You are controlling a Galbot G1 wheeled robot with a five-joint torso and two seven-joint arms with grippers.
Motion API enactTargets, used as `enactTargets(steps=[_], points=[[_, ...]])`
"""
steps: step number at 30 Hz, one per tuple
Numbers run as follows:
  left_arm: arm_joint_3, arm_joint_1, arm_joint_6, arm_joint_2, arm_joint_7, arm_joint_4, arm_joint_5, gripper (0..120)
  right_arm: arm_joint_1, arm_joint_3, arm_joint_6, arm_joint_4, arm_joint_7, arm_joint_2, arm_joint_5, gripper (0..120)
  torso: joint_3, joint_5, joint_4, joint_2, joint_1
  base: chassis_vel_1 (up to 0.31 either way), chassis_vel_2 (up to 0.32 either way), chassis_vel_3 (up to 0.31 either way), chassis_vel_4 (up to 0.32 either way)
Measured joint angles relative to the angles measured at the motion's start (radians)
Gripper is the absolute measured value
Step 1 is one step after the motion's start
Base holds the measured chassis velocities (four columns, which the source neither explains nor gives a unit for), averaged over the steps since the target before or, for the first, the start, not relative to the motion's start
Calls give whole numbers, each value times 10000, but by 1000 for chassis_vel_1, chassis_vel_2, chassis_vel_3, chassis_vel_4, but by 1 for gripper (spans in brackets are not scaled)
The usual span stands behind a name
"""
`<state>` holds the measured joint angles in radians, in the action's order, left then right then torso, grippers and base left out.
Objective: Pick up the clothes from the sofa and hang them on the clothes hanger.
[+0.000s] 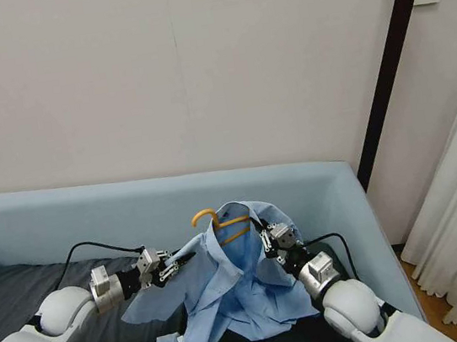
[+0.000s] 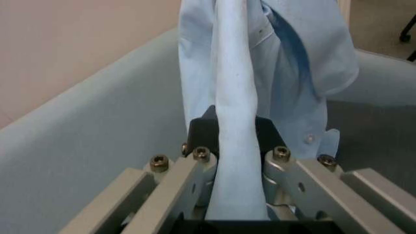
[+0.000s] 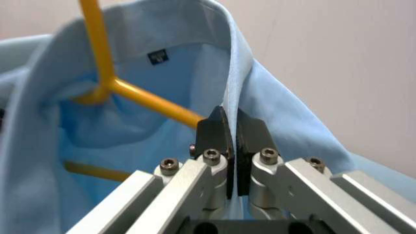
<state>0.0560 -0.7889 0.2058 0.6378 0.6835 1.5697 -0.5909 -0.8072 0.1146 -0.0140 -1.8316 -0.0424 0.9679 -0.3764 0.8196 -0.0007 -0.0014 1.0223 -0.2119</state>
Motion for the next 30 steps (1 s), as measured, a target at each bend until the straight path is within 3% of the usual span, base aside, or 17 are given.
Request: enactTargets(steps=[6,15,23,26,30], points=[[-73,4,45,63,60,-82,152,7,152,-407,-186,-63,2094,-602,-189,0,0,0,1,0,-1,0,0,0,0],[-204,132,60,247,104,-123,96,7,173,-718,133,166,4032,-1047,545,0,0,0,0,0,0,0,0,0,0],[-388,290,59,400,101,-153,-16,7,-66,-642,76,321,3579,-856,1108,0,0,0,2,0,0,0,0,0,0],[-495,450,70,485,86,-253,-34,7,-297,-549,-444,291,3286,-805,1038,15,0,0,2,0,0,0,0,0,0],[-585,763,94,569,65,-418,-95,7,-589,-639,-1878,363,4442,-942,865,27,0,0,1,0,0,0,0,0,0]])
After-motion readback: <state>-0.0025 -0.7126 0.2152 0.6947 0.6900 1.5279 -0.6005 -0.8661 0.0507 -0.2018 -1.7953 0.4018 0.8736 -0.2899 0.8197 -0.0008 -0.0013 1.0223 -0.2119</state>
